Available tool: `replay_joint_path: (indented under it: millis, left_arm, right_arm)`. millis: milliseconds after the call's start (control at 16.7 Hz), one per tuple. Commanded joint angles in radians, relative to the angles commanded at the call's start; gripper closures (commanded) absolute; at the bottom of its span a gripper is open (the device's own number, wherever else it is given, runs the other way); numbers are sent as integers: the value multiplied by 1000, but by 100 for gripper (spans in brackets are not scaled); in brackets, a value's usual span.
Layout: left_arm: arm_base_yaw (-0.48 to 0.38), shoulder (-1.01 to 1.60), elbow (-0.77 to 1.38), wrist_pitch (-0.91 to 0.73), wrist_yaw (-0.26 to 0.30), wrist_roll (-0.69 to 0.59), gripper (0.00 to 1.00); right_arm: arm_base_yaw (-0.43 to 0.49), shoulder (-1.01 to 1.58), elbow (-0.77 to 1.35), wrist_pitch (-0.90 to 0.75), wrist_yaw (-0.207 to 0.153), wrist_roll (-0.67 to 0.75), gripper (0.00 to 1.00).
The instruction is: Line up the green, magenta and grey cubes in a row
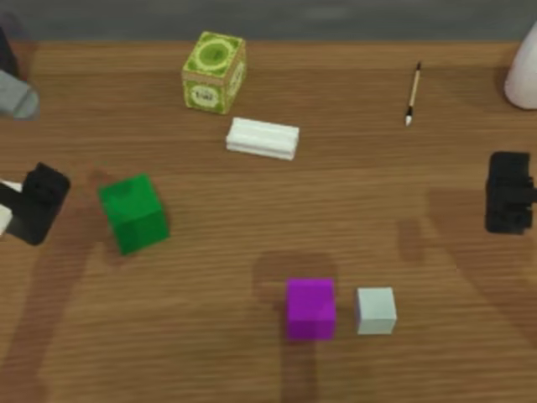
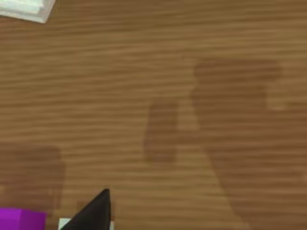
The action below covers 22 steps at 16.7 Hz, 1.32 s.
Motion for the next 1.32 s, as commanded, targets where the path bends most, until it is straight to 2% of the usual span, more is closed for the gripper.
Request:
replay_joint_path:
  millis: [300, 660, 960, 1320]
  left_arm:
    - [-56, 512, 360, -263, 0, 191, 0]
    - [-108, 943, 711, -495, 0, 371, 0]
    - [-129, 1095, 858, -576, -1, 441, 0]
    - [-125, 1106, 863, -576, -1, 445, 0]
  right_arm:
    - [-191, -487, -417, 242, -21, -192, 0]
    - [-350, -869, -740, 510, -104, -329, 0]
    - [-407, -1019, -837, 640, -161, -365, 0]
    - [-409, -1025, -841, 646, -164, -366, 0]
